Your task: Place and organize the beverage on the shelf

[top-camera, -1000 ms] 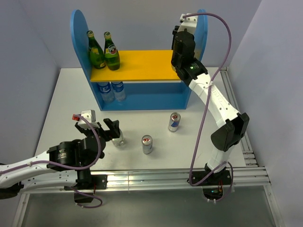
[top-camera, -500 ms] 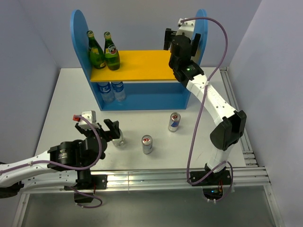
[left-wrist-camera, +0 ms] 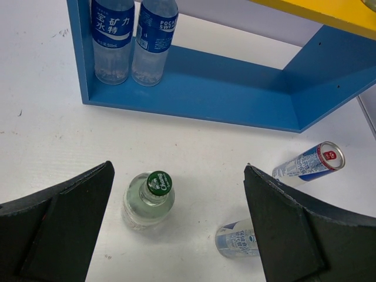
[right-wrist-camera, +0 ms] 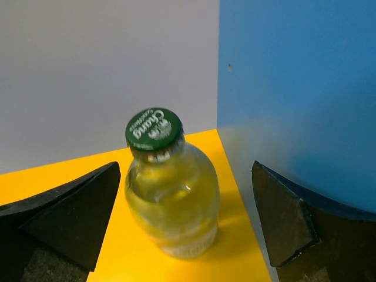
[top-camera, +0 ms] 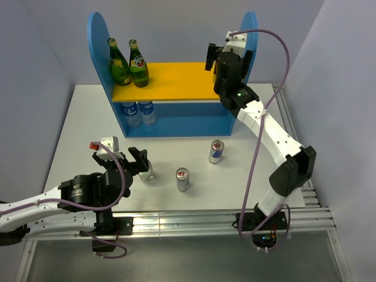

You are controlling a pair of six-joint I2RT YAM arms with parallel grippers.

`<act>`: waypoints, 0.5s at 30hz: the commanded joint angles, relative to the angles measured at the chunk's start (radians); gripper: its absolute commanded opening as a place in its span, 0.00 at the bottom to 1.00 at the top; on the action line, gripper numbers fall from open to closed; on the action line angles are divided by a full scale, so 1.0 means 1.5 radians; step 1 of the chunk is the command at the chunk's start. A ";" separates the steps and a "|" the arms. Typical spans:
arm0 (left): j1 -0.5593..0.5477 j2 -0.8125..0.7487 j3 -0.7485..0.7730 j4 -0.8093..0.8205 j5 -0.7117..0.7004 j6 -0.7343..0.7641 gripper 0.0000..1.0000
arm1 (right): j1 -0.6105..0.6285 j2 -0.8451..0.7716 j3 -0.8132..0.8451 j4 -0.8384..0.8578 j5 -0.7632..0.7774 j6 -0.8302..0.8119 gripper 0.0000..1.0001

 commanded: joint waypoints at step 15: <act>-0.004 0.063 -0.064 0.107 0.038 0.033 0.99 | 0.093 -0.321 -0.268 -0.051 -0.029 0.150 1.00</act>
